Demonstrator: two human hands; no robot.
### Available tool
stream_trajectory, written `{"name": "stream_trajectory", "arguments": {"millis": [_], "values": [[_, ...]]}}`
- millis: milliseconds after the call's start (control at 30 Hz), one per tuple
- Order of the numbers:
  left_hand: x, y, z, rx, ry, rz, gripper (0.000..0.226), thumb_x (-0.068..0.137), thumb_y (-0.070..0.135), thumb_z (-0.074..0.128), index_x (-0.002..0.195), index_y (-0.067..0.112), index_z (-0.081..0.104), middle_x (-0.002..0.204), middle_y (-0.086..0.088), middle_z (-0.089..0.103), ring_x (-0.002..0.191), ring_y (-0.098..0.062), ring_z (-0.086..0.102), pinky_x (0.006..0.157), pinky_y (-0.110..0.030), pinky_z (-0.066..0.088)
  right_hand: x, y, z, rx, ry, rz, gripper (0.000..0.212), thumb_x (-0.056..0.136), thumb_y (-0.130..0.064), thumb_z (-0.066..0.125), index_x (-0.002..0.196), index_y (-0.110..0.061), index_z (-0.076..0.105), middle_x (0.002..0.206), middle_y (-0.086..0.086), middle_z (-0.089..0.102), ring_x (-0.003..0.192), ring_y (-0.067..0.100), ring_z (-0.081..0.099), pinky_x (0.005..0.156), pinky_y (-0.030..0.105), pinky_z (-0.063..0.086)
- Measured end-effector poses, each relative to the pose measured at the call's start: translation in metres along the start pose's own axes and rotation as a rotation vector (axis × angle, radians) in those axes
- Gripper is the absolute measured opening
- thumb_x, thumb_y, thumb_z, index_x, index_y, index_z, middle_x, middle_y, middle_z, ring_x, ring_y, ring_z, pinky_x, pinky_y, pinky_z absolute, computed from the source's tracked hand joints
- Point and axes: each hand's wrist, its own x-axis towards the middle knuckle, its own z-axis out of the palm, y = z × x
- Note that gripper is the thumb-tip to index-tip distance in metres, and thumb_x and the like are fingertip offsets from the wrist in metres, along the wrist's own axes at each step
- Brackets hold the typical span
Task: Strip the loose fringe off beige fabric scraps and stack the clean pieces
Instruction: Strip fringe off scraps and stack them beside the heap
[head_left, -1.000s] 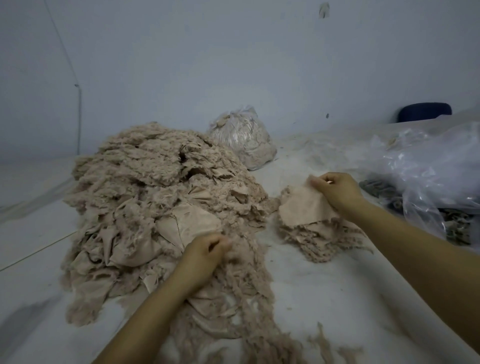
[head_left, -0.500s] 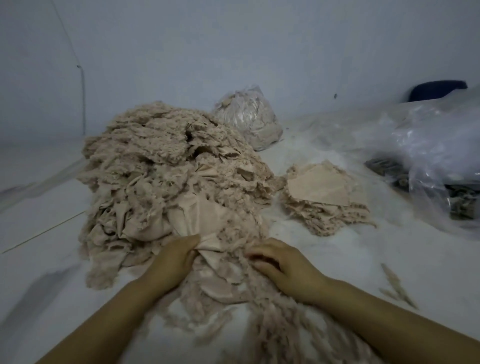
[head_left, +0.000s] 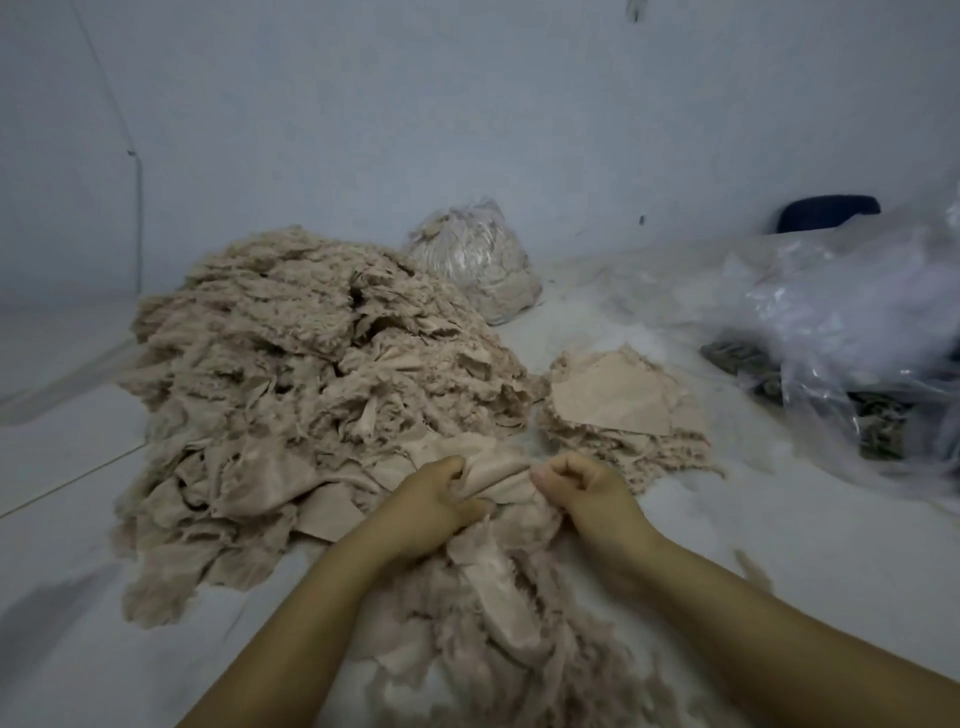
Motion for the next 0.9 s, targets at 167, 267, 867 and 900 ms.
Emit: {"name": "stream_trajectory", "arguments": {"millis": [167,267,867,900], "values": [[0.006,0.004,-0.015,-0.595,-0.047,-0.113,0.011,0.087,0.013,0.062,0.085,0.003,0.068,0.069,-0.005,0.066,0.065,-0.013,0.061,0.062,-0.024,0.051,0.013,0.001,0.001,0.055,0.086,0.052,0.023,0.097,-0.022,0.054,0.079,-0.007,0.054,0.071,0.010,0.051,0.063,0.017,0.047,0.061,0.030,0.041],[0.013,0.008,0.004,-0.473,0.002,-0.014,0.025,0.092,0.013,0.058,0.067,0.015,0.063,0.064,-0.002,0.056,0.058,-0.014,0.049,0.053,-0.022,0.040,0.016,-0.002,0.008,0.148,-0.022,0.059,0.038,0.088,-0.039,0.063,0.089,-0.001,0.062,0.085,0.016,0.066,0.078,0.027,0.063,0.076,0.039,0.050],[0.012,0.003,0.030,-0.230,-0.013,0.172,0.028,0.085,0.024,0.069,0.074,0.001,0.057,0.064,0.004,0.046,0.058,-0.006,0.043,0.060,-0.025,0.036,0.013,0.000,-0.012,0.395,-0.043,0.021,0.030,0.083,-0.021,0.064,0.106,-0.003,0.065,0.099,0.021,0.071,0.087,0.033,0.069,0.074,0.040,0.057],[0.010,0.004,0.028,-0.262,-0.016,0.175,0.024,0.083,0.024,0.071,0.073,0.006,0.059,0.064,0.008,0.051,0.059,-0.004,0.046,0.061,-0.022,0.038,0.013,0.001,-0.013,0.320,-0.043,0.000,0.026,0.085,-0.022,0.064,0.101,-0.002,0.066,0.092,0.019,0.072,0.080,0.029,0.070,0.068,0.035,0.056]]}}
